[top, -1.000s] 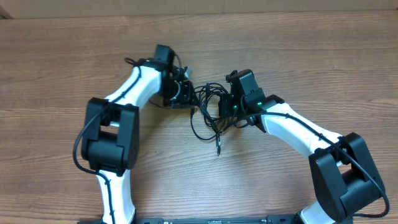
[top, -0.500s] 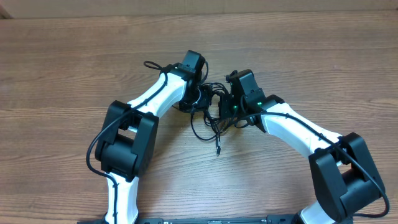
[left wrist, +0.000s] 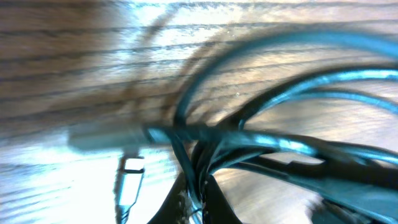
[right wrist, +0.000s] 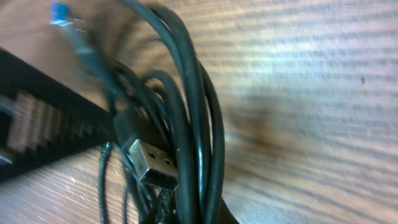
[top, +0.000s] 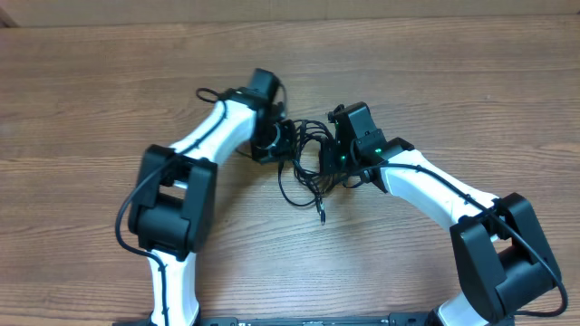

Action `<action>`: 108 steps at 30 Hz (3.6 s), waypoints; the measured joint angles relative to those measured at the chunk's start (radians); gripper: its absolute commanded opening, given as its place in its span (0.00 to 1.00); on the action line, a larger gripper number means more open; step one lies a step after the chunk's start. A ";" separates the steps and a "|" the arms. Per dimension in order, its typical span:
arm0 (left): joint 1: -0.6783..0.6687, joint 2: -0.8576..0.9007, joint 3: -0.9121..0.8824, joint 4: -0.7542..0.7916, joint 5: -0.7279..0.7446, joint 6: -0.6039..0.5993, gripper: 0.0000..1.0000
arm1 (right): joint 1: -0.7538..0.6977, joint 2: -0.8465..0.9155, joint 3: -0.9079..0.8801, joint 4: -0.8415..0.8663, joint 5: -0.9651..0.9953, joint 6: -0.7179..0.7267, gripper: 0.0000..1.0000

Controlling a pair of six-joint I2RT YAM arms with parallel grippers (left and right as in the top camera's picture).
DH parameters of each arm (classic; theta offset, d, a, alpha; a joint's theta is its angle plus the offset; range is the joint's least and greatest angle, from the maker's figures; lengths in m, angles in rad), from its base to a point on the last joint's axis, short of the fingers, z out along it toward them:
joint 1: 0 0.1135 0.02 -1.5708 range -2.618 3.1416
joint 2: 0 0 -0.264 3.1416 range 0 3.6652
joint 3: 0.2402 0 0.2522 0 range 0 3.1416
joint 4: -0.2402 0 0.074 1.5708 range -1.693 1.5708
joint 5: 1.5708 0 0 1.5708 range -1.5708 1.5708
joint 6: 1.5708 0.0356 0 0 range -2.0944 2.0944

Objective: Untangle cables

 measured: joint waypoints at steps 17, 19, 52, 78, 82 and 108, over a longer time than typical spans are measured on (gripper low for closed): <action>0.302 0.000 0.026 -0.193 0.510 0.302 0.04 | 0.002 -0.007 0.016 -0.065 0.000 -0.097 0.04; 0.323 0.000 0.028 -0.206 0.506 0.319 0.04 | 0.000 -0.007 0.016 -0.080 0.014 -0.100 0.04; -0.039 0.000 0.112 -0.190 -0.174 0.077 0.40 | 0.000 -0.007 0.016 -0.084 0.038 -0.104 0.04; -0.138 0.000 0.049 -0.023 -0.274 -0.040 0.04 | -0.001 -0.007 0.016 -0.085 0.047 -0.104 0.04; -0.132 0.000 0.039 -0.014 -0.230 -0.016 0.04 | -0.001 -0.007 0.016 -0.087 0.047 -0.103 0.04; 0.172 -0.054 0.094 -0.223 0.319 0.325 0.04 | -0.001 -0.009 0.017 -0.071 0.027 -0.103 0.04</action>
